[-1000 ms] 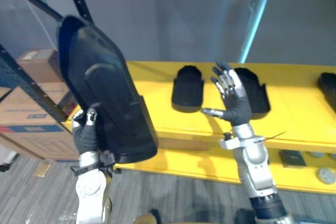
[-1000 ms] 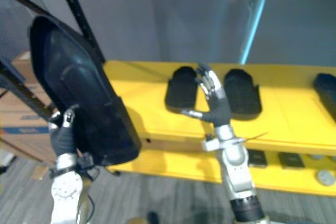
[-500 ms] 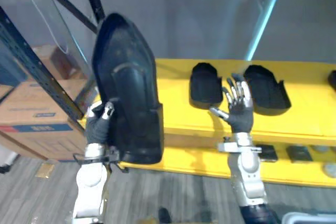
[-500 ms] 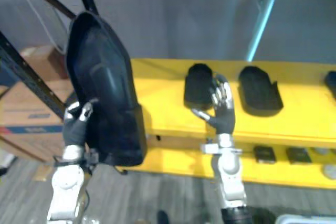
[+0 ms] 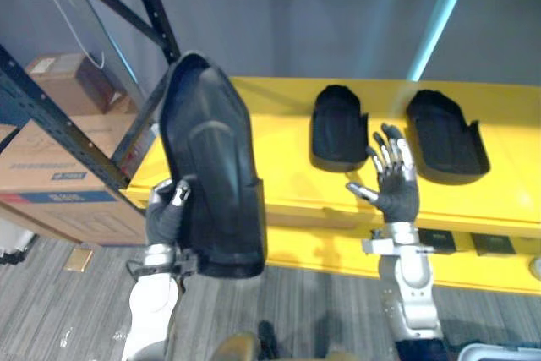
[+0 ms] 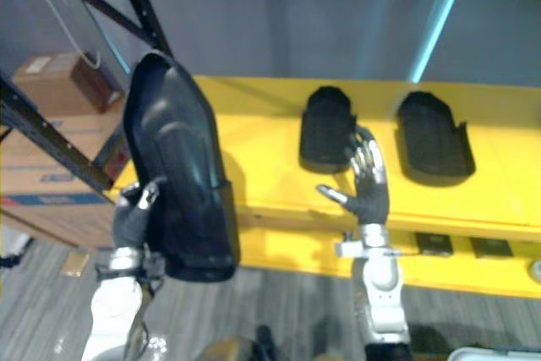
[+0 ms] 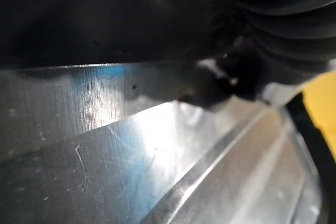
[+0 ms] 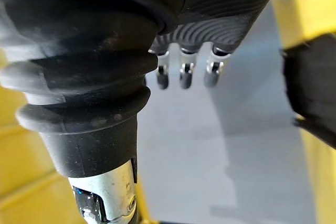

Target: Walk over and take plastic housings, then place them on the shelf

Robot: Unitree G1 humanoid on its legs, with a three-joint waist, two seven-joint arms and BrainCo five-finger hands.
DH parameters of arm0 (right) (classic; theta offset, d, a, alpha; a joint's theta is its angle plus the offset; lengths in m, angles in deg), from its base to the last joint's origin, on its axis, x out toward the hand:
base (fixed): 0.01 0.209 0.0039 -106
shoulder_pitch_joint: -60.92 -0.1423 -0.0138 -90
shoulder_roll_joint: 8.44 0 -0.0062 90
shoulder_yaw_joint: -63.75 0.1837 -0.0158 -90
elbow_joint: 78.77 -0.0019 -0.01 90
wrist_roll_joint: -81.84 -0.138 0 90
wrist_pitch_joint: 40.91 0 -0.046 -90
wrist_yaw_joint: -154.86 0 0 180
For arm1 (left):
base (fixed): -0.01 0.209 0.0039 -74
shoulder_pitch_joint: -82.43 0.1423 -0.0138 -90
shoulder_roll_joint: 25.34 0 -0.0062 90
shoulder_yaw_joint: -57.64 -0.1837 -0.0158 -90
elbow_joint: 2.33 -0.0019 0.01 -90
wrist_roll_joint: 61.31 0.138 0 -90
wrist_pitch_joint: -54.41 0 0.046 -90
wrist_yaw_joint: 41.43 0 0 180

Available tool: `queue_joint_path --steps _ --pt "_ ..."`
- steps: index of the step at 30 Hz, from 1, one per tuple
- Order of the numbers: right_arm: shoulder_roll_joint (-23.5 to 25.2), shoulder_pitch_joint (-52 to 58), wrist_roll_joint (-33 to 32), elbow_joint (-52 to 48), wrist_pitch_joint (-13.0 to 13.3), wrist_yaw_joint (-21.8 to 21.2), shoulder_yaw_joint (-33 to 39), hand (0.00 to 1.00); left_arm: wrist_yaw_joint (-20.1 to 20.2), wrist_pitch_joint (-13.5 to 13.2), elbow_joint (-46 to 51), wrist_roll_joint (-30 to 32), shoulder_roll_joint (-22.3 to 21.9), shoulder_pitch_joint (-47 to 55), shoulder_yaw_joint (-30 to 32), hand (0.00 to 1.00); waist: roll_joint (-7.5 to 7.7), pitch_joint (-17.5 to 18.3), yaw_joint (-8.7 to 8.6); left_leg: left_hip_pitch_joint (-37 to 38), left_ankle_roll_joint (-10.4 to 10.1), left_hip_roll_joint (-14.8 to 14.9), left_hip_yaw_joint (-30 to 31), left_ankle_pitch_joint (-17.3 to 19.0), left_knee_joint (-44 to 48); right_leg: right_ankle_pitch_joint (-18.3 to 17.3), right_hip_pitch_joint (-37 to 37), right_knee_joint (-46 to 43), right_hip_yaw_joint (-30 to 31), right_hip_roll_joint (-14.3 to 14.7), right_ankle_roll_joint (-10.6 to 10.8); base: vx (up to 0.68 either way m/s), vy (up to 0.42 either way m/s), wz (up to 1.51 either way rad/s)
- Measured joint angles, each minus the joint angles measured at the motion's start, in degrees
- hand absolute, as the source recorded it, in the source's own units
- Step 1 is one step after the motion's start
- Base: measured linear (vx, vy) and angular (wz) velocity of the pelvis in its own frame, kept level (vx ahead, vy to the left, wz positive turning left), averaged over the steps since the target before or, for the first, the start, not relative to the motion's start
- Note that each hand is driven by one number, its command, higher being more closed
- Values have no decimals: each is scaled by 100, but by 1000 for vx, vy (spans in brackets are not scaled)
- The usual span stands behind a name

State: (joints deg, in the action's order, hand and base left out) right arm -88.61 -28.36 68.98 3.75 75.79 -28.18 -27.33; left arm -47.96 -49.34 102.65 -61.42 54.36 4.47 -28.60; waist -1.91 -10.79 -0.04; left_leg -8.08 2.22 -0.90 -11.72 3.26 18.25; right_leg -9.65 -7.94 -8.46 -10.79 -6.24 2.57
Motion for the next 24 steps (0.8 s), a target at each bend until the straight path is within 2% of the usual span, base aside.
queue_joint_path --steps 2,3,4,6,7,8,9,10,11,12,13,15,17,19,21,22,24 --pt "-14 3 2 -22 2 -8 85 0 -1 -45 -77 4 -29 -23 -6 100 8 -13 -144 -3 -177 435 199 98 164 -2 -23 -56 67 -179 3 23 36 -16" --pt "-20 2 2 -32 3 11 94 0 -2 -58 -78 4 -48 -32 -4 100 6 -12 -153 -3 -255 540 314 56 130 -6 -19 -60 130 -234 11 44 116 -21" --pt "-22 3 4 -32 2 54 89 0 -2 -78 -77 6 -67 -63 -6 100 4 -11 -157 4 -421 712 525 -47 4 -5 -14 -63 244 -335 50 49 200 -36" --pt "-93 -70 6 -6 0 69 75 0 -4 -115 -86 7 -67 -76 4 100 -88 23 -134 214 -714 966 915 -236 -426 -107 49 -220 538 -493 314 59 302 -55" --pt "-134 -105 3 9 -2 68 76 0 -4 -116 -98 7 -65 -72 7 100 -146 48 -105 301 -751 1002 952 -266 -513 -143 88 -288 656 -510 405 70 384 -67" --pt "-209 -146 0 10 -4 69 77 0 -5 -119 -125 7 -66 -72 12 100 -266 102 -74 445 -766 1029 964 -305 -631 -188 117 -351 801 -522 542 91 471 -56" --pt "-226 -151 14 15 -3 113 85 0 -4 -141 -240 7 -17 -145 16 100 -299 131 -96 653 -1196 971 931 116 -779 -193 105 -396 883 -615 668 91 476 -45" --pt "-186 -144 16 54 -7 180 79 0 -4 -141 -320 6 47 -215 32 100 -182 126 -99 717 -1138 831 819 136 -759 -173 97 -413 953 -781 682 56 449 -47" --pt "-38 -136 13 106 -14 297 52 0 -2 -123 -384 13 150 -271 94 100 7 126 -79 735 -1001 698 612 194 -767 66 217 -387 1003 -946 678 15 374 -61" --pt "112 -143 7 117 -17 371 -14 0 -1 -96 -391 20 259 -308 198 100 118 124 -48 697 -930 685 472 235 -761 394 343 -314 973 -974 627 5 351 -63" --pt "182 -143 -17 116 -17 409 -48 0 -3 -73 -391 31 318 -314 254 100 159 131 -52 685 -905 704 412 248 -765 582 383 -250 907 -965 631 15 289 -53" --pt "399 -138 -115 113 -18 456 -96 0 -35 36 -376 102 429 -316 454 100 251 177 -58 760 -817 767 150 297 -788 1187 375 127 558 -928 688 18 211 -54" --pt "464 -122 -78 104 -27 498 -208 0 -188 160 -283 119 440 -311 566 100 357 244 -54 816 -811 767 -25 300 -825 1437 317 414 340 -938 735 3 115 -49" --pt "471 -59 71 90 -37 559 -227 0 -248 249 -195 127 449 -365 634 100 397 268 -68 804 -811 770 -99 300 -837 1523 297 578 148 -931 758 -21 32 -25" --pt "444 2 212 90 -61 795 -198 0 -309 357 -177 135 425 -410 613 100 355 276 -74 798 -820 772 -124 286 -898 1509 294 668 -41 -916 752 -66 -44 -10" --pt "424 68 292 82 -61 981 -126 0 -326 443 -151 139 334 -414 613 100 327 299 -84 799 -846 772 -143 258 -1003 1457 295 734 -128 -900 702 -78 -84 -5" --pt "423 203 538 38 -65 1310 170 0 -348 585 -135 278 263 -473 624 100 298 305 -97 803 -893 731 -171 148 -1164 1257 300 824 -292 -924 748 -50 -93 -2"
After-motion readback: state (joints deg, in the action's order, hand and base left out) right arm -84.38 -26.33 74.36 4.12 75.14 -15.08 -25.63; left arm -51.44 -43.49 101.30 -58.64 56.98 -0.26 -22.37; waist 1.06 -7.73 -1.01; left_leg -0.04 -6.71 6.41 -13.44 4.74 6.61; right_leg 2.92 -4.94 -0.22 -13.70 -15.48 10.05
